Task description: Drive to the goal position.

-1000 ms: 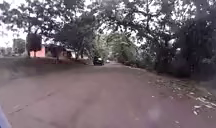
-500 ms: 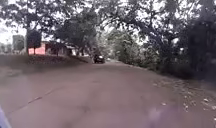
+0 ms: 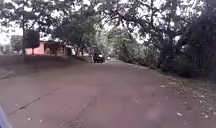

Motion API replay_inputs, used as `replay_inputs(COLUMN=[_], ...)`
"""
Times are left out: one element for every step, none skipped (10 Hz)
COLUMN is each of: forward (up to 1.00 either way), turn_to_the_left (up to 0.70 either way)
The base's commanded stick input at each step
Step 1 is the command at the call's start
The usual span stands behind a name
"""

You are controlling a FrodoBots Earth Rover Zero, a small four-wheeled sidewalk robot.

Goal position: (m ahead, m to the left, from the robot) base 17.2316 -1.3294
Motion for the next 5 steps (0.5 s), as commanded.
replay_inputs(forward=[0.70,0.70,0.70,0.70,0.70], turn_to_the_left=[0.00,0.00,0.00,0.00,0.00])
